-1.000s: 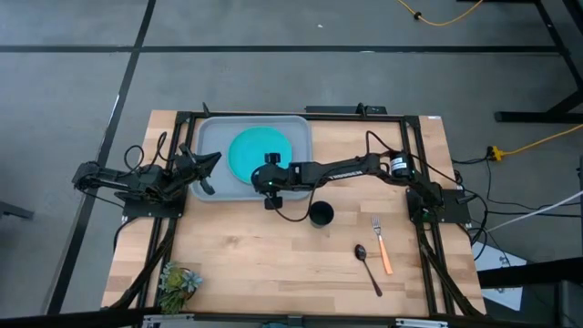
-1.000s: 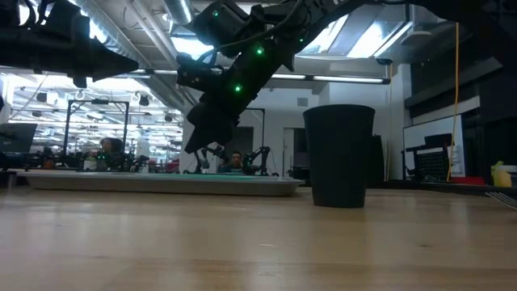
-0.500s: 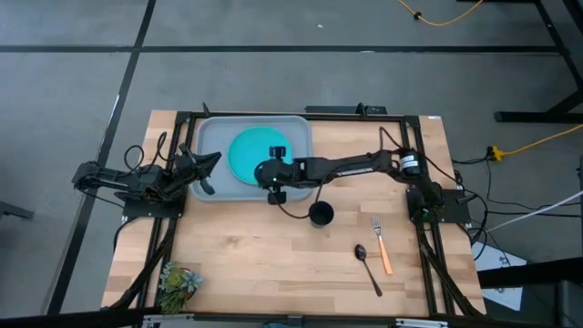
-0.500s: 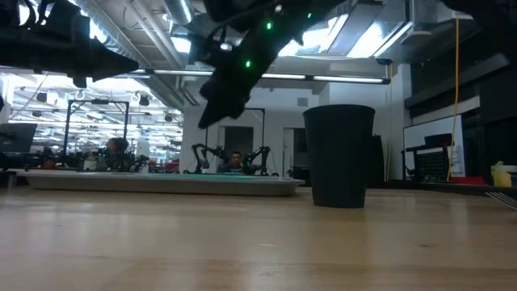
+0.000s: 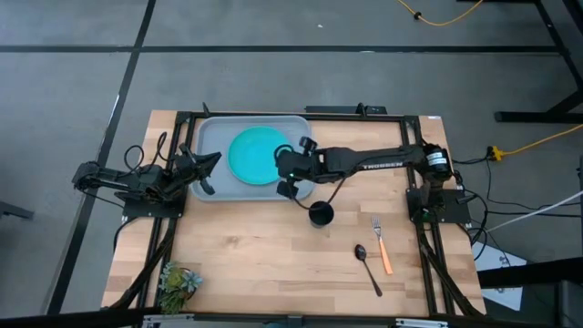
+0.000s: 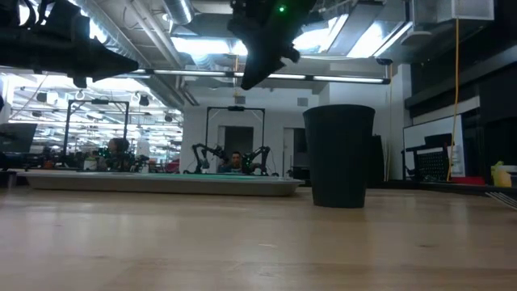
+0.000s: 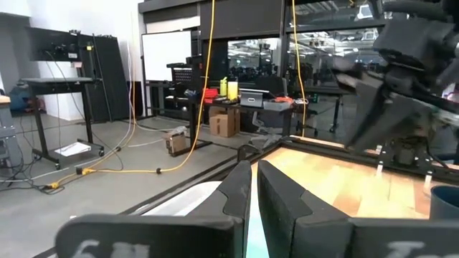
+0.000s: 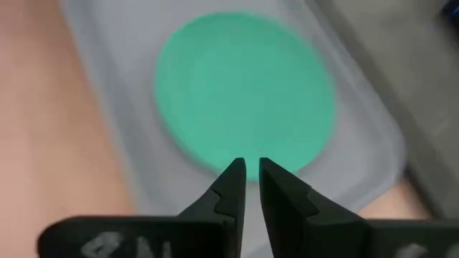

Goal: Pick and place plate/cup/fork/spoon on tray
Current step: Put the black cup on the serving tray to the top left of the blue plate

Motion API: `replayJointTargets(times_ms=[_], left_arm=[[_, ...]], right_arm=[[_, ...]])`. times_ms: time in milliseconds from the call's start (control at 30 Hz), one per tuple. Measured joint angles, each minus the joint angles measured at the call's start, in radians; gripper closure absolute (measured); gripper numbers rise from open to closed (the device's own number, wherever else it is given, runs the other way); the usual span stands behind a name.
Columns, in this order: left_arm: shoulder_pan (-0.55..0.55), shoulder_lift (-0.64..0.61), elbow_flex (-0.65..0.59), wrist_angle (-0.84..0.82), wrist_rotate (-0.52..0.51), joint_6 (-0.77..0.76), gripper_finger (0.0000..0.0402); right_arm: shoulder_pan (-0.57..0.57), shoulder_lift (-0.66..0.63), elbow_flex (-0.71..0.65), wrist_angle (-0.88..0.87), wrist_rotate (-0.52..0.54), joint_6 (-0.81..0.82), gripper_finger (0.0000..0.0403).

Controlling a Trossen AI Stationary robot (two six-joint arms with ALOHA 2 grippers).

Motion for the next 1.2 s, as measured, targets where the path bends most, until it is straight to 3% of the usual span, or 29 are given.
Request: replayJointTargets(times_ms=[100,167,333,567,700,900,1067,1200], left_arm=[[0.000,0.000,0.000,0.000,0.001,-0.001,0.0382],[0.000,0.000,0.000,0.000,0.003,-0.001,0.0382],[0.000,0.000,0.000,0.000,0.009,-0.041,0.0382],[0.000,0.000,0.000,-0.001,0.065,-0.059,0.0382],[0.000,0.000,0.000,0.007,0.080,-0.080,0.0382],[0.000,0.000,0.000,0.053,0.173,-0.088,0.0382],[0.000,0.001,0.000,0.074,0.265,-0.121,0.0382],[0.000,0.007,0.000,0.071,0.266,-0.139,0.0382]], right_arm=[[0.015,-0.004,0.000,-0.029,-0.128,0.173,0.0356],[0.025,-0.009,0.000,-0.022,-0.268,0.244,0.0356],[0.063,-0.024,0.000,-0.013,-0.592,0.265,0.0356],[0.155,-0.057,0.000,-0.168,-0.682,0.502,0.0356],[0.211,-0.101,0.000,-0.335,-0.573,0.621,0.0357],[0.298,-0.151,0.000,-0.558,-0.227,0.760,0.0357],[0.379,-0.159,0.000,-0.776,0.032,1.027,0.0357],[0.440,-0.140,0.000,-0.836,0.136,1.176,0.0357]])
